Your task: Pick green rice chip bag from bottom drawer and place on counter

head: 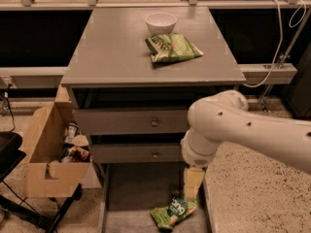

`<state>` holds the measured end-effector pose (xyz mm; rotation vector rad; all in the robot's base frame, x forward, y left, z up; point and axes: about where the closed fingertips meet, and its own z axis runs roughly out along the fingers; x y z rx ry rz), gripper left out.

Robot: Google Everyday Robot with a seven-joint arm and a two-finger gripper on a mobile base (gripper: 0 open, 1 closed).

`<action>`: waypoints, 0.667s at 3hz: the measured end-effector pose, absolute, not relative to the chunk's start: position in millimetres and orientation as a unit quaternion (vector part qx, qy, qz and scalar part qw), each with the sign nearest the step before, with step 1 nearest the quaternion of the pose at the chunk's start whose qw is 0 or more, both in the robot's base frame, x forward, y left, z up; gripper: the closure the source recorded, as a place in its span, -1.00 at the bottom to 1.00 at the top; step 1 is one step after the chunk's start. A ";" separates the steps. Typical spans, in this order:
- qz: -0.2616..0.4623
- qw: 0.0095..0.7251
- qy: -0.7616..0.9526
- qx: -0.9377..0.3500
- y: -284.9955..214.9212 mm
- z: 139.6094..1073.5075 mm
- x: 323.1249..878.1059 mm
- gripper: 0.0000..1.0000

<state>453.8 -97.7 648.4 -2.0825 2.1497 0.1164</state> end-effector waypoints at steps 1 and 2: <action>0.063 0.076 0.693 -0.714 -76.5 574.6 461.4 -1.00; 0.079 0.095 0.661 -0.740 -55.8 504.5 474.4 -1.00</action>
Offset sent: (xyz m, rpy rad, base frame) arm 0.0389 0.0671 -0.2277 0.1479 -0.0099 0.2448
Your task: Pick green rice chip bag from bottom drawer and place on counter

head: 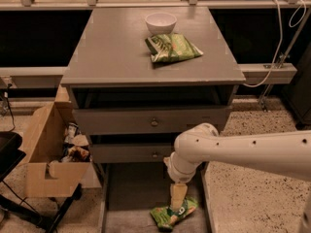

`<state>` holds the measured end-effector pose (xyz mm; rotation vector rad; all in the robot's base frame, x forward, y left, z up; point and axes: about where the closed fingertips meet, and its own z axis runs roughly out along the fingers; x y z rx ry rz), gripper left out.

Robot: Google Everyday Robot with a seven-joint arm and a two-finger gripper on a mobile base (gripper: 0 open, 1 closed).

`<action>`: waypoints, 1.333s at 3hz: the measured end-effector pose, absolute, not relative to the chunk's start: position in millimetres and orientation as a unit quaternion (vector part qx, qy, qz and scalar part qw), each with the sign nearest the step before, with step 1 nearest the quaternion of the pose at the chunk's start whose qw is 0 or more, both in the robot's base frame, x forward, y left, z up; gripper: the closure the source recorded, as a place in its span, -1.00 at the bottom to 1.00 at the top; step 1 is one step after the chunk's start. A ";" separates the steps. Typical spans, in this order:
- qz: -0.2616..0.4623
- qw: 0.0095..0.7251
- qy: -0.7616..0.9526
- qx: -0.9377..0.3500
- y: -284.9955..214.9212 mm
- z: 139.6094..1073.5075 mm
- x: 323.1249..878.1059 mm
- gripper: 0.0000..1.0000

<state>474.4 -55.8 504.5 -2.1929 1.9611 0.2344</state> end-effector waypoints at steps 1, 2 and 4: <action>0.091 0.081 0.647 -0.753 -44.5 453.7 483.4 -1.00; 0.099 0.073 0.645 -0.754 -41.6 439.3 480.4 -1.00; 0.083 0.042 0.656 -0.749 -68.5 379.4 500.6 -1.00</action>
Offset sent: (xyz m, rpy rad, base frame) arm 0.0090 0.0114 -0.0508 -0.0050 0.0310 0.0428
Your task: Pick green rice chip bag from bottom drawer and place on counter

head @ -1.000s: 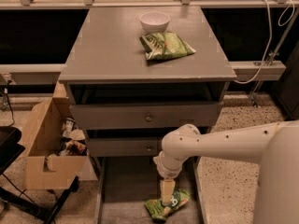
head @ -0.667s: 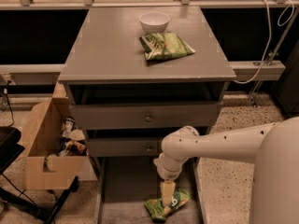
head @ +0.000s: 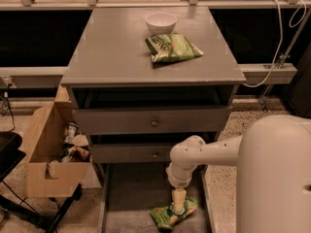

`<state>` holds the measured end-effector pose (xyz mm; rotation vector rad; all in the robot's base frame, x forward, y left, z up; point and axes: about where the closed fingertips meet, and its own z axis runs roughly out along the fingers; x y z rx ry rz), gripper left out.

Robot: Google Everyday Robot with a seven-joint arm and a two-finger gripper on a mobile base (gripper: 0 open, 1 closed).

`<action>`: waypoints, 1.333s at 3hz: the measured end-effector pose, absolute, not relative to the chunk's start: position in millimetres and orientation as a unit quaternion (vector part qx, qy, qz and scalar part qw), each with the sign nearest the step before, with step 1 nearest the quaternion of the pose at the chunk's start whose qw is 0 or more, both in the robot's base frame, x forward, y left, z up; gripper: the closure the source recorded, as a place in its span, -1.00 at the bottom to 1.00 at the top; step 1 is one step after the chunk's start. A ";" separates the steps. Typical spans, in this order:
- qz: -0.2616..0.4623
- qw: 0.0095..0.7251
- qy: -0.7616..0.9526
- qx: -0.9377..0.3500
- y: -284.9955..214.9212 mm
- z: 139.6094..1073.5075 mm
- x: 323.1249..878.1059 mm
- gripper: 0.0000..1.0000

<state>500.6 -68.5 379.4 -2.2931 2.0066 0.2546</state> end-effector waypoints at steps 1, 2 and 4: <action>0.081 0.032 0.643 -0.761 -83.6 346.7 507.3 -1.00; 0.100 0.007 0.623 -0.776 -107.5 274.2 515.1 -1.00; 0.111 0.008 0.604 -0.789 -108.4 255.9 514.0 -1.00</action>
Offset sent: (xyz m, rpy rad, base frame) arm 0.0252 -0.0511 -0.1134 -0.0200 0.0357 0.1628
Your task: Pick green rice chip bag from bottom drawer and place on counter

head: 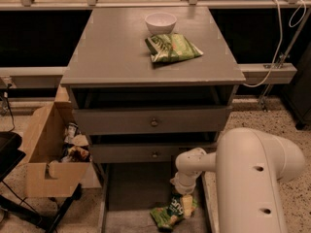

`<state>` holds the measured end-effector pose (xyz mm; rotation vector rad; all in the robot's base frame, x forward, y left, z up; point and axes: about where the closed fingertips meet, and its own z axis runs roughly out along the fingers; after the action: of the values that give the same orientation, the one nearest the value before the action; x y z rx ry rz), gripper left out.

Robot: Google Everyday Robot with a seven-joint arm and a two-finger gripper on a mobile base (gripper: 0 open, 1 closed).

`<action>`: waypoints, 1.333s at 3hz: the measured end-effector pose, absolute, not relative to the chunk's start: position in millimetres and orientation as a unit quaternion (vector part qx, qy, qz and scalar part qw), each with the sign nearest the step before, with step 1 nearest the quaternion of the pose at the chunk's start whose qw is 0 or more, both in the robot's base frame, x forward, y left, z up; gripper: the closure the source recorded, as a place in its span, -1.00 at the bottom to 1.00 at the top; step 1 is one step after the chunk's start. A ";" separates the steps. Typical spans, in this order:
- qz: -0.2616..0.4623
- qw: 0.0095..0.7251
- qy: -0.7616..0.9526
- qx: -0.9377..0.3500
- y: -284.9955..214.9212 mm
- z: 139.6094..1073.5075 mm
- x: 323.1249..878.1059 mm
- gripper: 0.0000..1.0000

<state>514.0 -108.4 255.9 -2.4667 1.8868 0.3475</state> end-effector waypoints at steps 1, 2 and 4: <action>0.142 0.000 0.536 -0.832 -107.6 215.6 510.3 -1.00; 0.159 0.001 0.480 -0.863 -109.3 192.5 510.2 -1.00; 0.211 0.038 0.406 -0.888 -120.7 143.3 507.1 -0.51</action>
Offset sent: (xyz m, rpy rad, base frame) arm 0.0014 -0.0041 -0.0883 0.1188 0.0751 0.4637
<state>507.1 -120.7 143.3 -2.7254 1.2466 0.6487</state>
